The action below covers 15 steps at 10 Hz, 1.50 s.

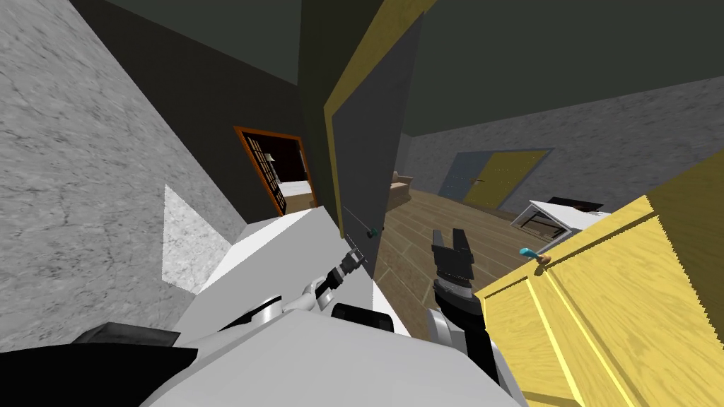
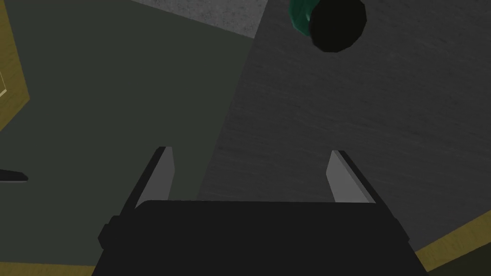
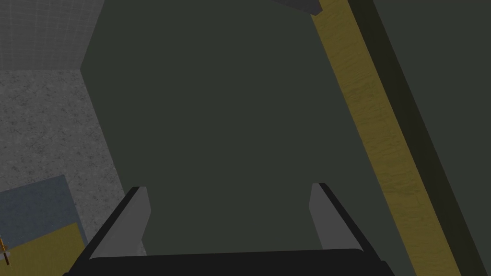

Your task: Push the door open

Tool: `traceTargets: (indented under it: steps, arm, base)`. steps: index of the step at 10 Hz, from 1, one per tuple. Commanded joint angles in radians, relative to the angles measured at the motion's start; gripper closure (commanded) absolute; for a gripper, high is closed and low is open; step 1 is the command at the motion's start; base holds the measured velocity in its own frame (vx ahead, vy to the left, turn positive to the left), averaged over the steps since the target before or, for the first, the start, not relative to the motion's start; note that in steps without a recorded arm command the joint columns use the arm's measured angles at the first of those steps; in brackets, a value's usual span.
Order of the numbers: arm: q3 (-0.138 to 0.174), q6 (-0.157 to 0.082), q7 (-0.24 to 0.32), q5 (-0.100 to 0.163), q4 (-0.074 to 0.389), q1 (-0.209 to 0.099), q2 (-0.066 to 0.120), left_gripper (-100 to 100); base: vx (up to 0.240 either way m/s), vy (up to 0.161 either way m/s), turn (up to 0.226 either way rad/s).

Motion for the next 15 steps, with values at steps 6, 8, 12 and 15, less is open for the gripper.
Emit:
traceTargets:
  steps: [6, 8, 12, 15]
  arm:
    - [-0.066, -0.035, -0.088, 0.002, 0.15, -0.068, 0.018, -100]
    - [-0.074, -0.039, -0.097, 0.002, 0.167, -0.076, 0.02, -100]
    - [-0.109, -0.06, -0.144, 0.003, 0.251, -0.114, 0.028, -100]
    - [-0.102, -0.048, -0.148, 0.005, 0.247, -0.113, 0.021, -100]
  base:
    - [0.093, 0.025, -0.035]
    - [0.034, 0.007, -0.012]
    - [0.095, 0.023, -0.032]
    - [0.099, -0.056, -0.028]
